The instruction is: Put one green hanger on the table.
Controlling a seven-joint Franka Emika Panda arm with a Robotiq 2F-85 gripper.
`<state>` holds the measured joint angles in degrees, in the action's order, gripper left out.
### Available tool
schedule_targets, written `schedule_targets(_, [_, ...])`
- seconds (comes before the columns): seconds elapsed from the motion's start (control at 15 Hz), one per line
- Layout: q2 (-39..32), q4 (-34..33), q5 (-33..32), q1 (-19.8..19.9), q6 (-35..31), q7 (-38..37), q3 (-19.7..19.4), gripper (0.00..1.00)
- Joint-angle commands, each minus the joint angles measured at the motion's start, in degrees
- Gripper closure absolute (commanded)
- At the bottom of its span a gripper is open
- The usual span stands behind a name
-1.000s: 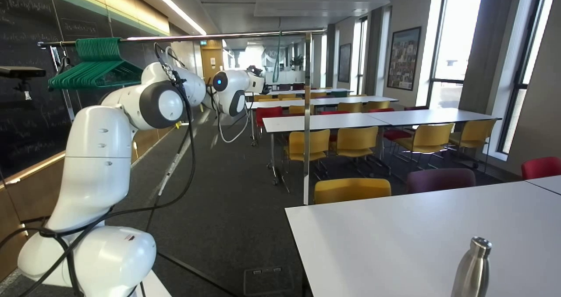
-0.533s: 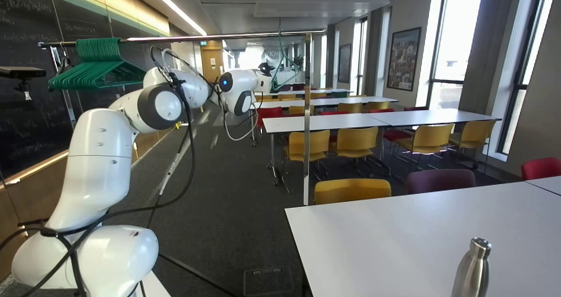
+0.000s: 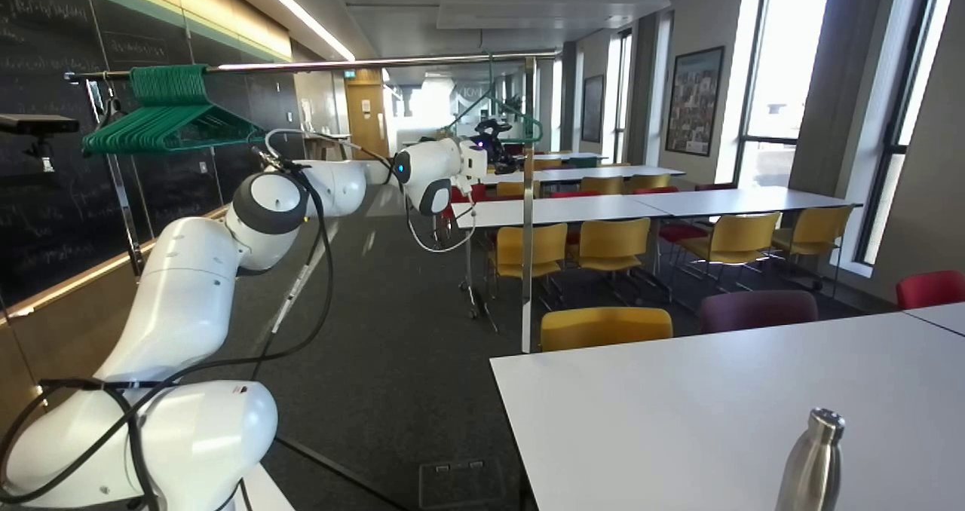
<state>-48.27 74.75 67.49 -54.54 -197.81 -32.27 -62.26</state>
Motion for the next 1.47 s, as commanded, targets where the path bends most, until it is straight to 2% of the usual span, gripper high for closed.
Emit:
schedule_targets(0.0, [-2.6, -0.4, 2.7, -1.0, 0.0, 0.3, -3.0, 0.00])
schedule_targets(0.13, [-5.4, -1.2, 4.4, -1.6, 0.0, 0.3, -5.5, 0.00])
schedule_targets(0.8, [-7.0, -2.9, 4.2, -1.4, 0.0, -0.4, -5.7, 0.00])
schedule_targets(1.2, [-9.7, -4.1, 5.6, -3.0, 0.0, -2.1, -9.9, 0.00])
schedule_targets(1.4, [-8.8, -3.9, 5.3, -4.0, 0.0, -3.1, -9.7, 0.00])
